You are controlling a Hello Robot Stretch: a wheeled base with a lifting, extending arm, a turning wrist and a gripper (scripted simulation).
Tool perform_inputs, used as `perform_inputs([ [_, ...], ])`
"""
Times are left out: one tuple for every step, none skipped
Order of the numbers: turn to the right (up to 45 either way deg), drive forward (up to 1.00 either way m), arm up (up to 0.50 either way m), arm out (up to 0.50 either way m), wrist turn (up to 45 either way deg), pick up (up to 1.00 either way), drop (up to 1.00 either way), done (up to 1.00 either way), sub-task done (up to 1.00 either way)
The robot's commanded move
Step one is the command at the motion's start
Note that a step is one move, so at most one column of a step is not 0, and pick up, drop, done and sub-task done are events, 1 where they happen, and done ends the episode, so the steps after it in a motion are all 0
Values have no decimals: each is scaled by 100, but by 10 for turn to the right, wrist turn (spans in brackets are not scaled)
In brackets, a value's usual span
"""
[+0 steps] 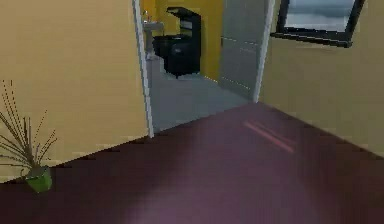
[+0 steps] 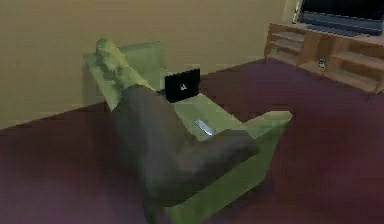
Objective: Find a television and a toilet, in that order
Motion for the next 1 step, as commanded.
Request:
perform_inputs([
  [0,100,0,0,0,0,0,0,0],
])
